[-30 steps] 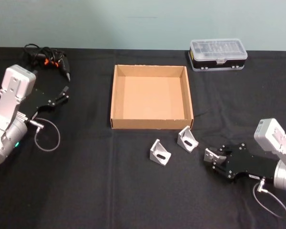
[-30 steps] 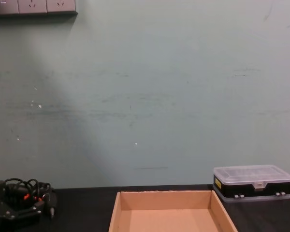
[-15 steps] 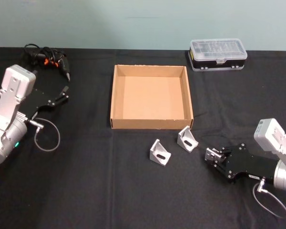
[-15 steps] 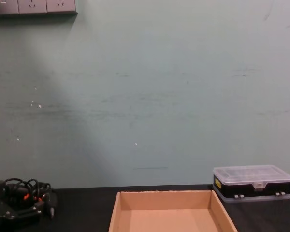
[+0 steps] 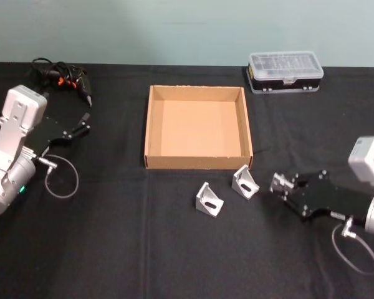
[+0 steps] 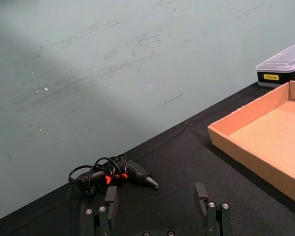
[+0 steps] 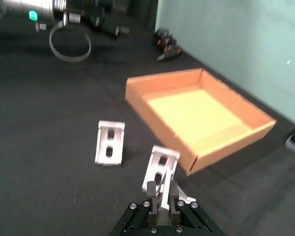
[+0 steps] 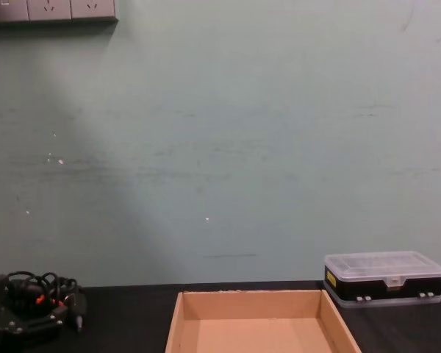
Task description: Use one hand to pick up the angle iron from the table and place it into the box.
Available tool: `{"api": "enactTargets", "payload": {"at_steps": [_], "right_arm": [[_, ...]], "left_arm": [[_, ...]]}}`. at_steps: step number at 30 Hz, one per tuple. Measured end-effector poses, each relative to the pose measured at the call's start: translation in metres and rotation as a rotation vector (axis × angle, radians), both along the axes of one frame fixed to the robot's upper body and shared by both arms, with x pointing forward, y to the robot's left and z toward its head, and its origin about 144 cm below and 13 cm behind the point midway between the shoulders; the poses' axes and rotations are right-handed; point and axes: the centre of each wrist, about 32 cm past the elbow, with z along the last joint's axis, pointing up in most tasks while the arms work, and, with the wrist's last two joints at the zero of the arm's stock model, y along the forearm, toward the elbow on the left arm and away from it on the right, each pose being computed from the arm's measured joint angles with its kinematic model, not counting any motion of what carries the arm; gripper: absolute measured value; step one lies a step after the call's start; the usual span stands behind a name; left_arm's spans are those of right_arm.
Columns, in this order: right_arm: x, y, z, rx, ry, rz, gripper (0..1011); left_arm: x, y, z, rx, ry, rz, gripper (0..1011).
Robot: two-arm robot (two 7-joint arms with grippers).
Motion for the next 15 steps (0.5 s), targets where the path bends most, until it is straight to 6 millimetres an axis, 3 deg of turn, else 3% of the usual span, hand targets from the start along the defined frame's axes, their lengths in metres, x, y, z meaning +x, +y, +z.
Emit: {"api": "enactTargets", "payload": {"at_steps": [7, 11, 15], "right_arm": [[0.009, 0.005, 0.034, 0.049, -0.033, -0.016, 140], [0.024, 0.012, 0.054, 0.058, -0.037, -0.03, 140], [0.053, 0.023, 0.076, 0.048, -0.036, -0.043, 139]], "left_arm": [[0.0, 0.0, 0.0, 0.0, 0.0, 0.0, 1011], [0.0, 0.0, 0.0, 0.0, 0.0, 0.0, 1011], [0.0, 0.0, 0.0, 0.0, 0.0, 0.0, 1011]]}}
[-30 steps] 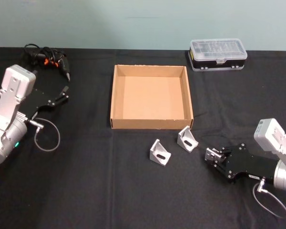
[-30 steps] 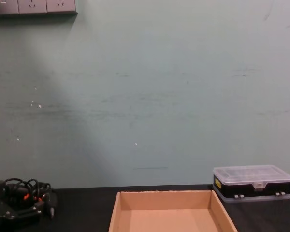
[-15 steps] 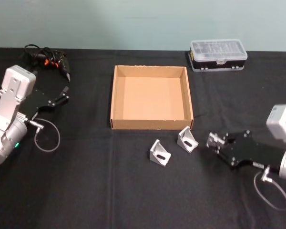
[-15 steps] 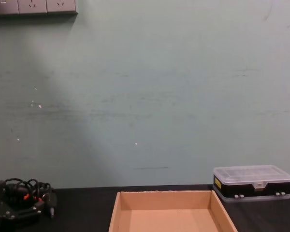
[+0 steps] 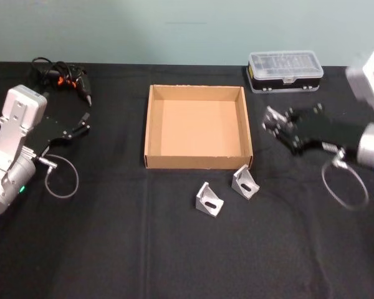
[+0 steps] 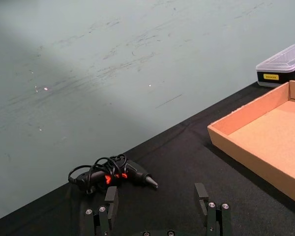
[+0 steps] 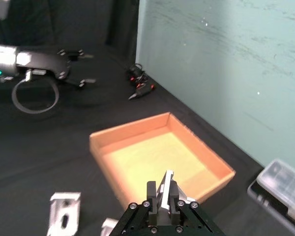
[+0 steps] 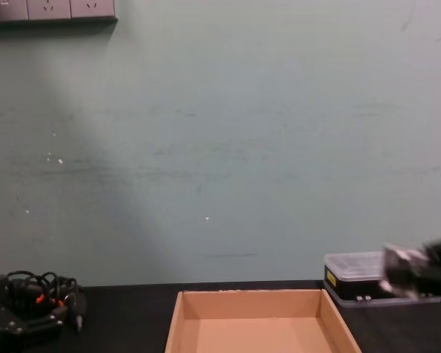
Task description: Use one hand to pick up the angle iron from the table and place it into the box.
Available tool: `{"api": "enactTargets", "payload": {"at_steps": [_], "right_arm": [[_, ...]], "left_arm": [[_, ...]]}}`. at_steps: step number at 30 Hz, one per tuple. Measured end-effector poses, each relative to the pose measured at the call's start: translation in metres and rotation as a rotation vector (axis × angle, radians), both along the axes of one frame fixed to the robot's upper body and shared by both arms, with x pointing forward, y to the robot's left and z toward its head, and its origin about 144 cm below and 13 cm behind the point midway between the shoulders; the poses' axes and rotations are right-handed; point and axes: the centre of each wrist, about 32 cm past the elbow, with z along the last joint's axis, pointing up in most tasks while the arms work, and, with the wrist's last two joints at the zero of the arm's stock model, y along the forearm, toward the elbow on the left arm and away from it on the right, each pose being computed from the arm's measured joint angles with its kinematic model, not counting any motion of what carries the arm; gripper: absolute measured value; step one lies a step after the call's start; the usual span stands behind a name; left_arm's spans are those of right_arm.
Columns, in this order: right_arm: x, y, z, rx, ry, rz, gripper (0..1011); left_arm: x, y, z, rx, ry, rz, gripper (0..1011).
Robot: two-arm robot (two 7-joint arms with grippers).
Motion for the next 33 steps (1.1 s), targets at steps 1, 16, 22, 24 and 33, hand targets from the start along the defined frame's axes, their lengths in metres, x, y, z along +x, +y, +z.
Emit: {"api": "enactTargets", "payload": {"at_steps": [1, 16, 22, 24, 33], "right_arm": [[0.006, 0.002, 0.003, -0.003, 0.002, 0.0, 140], [0.092, 0.078, 0.026, -0.078, 0.055, 0.005, 140], [0.103, 0.101, 0.008, -0.085, 0.084, -0.012, 140], [0.106, 0.105, 0.003, -0.082, 0.086, -0.011, 139], [0.121, 0.133, -0.029, -0.11, 0.097, -0.022, 140]], "left_arm": [[0.0, 0.0, 0.0, 0.0, 0.0, 0.0, 1011], [0.0, 0.0, 0.0, 0.0, 0.0, 0.0, 1011], [0.0, 0.0, 0.0, 0.0, 0.0, 0.0, 1011], [0.0, 0.0, 0.0, 0.0, 0.0, 0.0, 1011], [0.0, 0.0, 0.0, 0.0, 0.0, 0.0, 1011]]}}
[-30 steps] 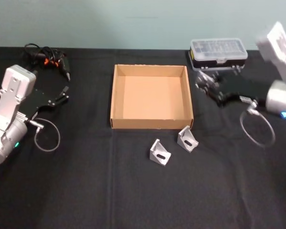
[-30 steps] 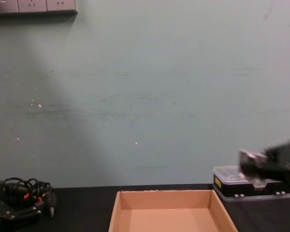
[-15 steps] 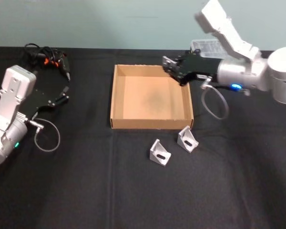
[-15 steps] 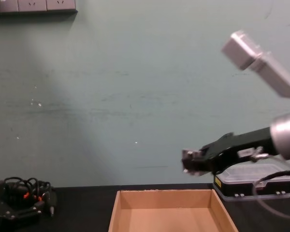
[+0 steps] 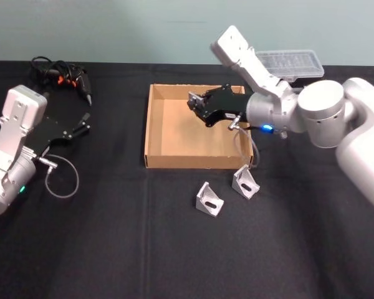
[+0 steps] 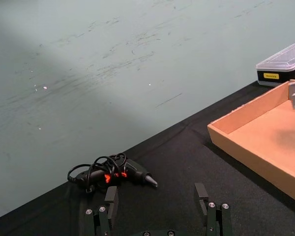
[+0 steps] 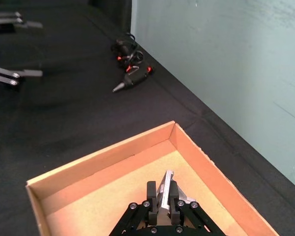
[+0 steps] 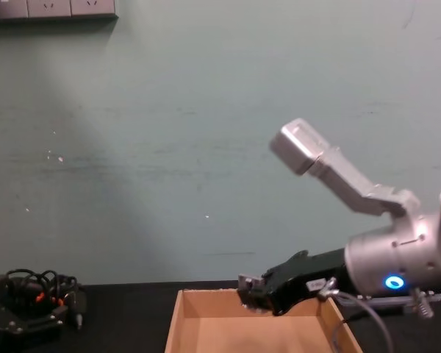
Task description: Use one hand to pick up the angle iron from the table and place it into the box.
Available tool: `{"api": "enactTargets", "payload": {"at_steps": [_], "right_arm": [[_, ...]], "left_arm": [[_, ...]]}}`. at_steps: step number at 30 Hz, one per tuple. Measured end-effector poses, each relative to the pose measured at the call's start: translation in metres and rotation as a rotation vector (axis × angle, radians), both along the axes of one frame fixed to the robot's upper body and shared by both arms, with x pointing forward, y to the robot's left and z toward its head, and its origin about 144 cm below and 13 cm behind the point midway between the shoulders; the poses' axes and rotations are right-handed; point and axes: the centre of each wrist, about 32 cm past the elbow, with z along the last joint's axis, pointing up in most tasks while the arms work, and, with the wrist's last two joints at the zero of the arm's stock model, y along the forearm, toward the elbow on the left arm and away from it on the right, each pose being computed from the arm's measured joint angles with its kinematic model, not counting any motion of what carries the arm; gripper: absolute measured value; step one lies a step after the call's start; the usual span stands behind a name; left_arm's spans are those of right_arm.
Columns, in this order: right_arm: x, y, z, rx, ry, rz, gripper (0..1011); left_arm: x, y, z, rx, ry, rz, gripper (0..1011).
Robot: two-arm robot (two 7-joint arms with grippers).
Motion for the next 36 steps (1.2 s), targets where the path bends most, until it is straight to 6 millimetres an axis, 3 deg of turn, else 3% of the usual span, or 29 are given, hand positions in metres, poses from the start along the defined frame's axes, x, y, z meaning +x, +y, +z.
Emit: {"api": "enactTargets", "payload": {"at_steps": [9, 18, 27, 33, 36], "right_arm": [[0.007, 0.014, -0.012, -0.043, -0.001, -0.018, 140], [0.007, 0.013, -0.012, -0.04, -0.002, -0.017, 139], [0.006, 0.012, -0.012, -0.037, 0.0, -0.018, 367], [0.006, 0.012, -0.011, -0.035, 0.001, -0.017, 614], [0.006, 0.012, -0.011, -0.035, 0.001, -0.017, 674]], "left_arm": [[0.0, 0.0, 0.0, 0.0, 0.0, 0.0, 1011], [0.0, 0.0, 0.0, 0.0, 0.0, 0.0, 1011], [0.0, 0.0, 0.0, 0.0, 0.0, 0.0, 1011], [0.0, 0.0, 0.0, 0.0, 0.0, 0.0, 1011], [0.0, 0.0, 0.0, 0.0, 0.0, 0.0, 1011]]}}
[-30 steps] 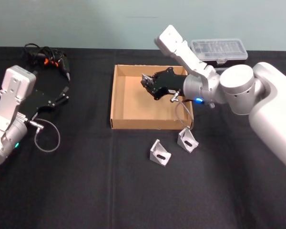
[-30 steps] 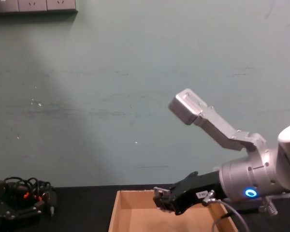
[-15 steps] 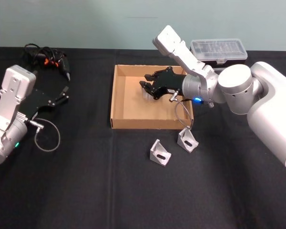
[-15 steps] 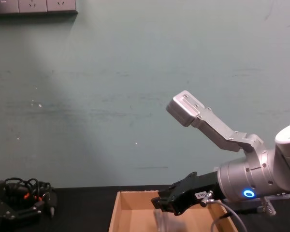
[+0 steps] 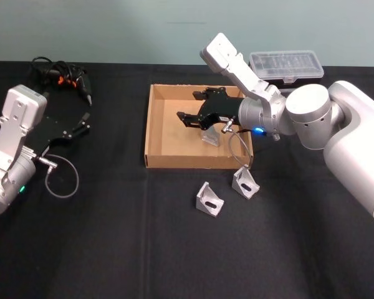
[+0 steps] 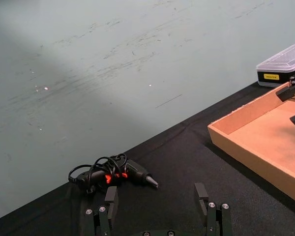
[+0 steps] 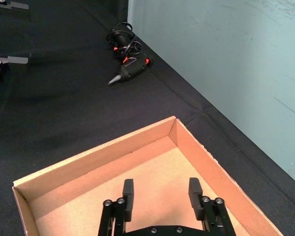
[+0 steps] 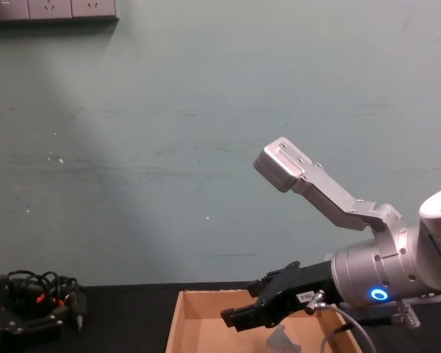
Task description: Use one hand to pick up the angle iron from the table and place it into the box.
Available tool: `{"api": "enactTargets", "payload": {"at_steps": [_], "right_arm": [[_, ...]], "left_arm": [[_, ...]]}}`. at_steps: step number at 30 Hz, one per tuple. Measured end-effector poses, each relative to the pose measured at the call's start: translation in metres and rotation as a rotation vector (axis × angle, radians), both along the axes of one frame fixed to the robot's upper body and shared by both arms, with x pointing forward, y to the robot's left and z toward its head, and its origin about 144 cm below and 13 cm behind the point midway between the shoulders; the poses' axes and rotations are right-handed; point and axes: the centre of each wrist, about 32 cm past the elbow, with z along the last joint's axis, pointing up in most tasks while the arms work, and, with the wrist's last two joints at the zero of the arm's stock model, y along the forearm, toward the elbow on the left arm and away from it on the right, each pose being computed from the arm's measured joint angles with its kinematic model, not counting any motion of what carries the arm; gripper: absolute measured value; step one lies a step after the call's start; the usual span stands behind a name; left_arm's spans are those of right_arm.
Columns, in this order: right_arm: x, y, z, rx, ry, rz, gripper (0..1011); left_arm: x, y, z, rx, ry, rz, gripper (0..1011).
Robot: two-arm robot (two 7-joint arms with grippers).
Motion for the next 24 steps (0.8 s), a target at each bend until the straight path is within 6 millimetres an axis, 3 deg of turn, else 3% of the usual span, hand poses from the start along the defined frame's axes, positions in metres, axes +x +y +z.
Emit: {"api": "enactTargets", "payload": {"at_steps": [10, 24], "right_arm": [[0.0, 0.0, 0.0, 0.001, 0.001, 0.001, 973], [-0.014, -0.017, 0.007, 0.07, -0.017, -0.001, 1003]], "left_arm": [[0.0, 0.0, 0.0, 0.0, 0.0, 0.0, 1011], [0.0, 0.0, 0.0, 0.0, 0.0, 0.0, 1011]]}}
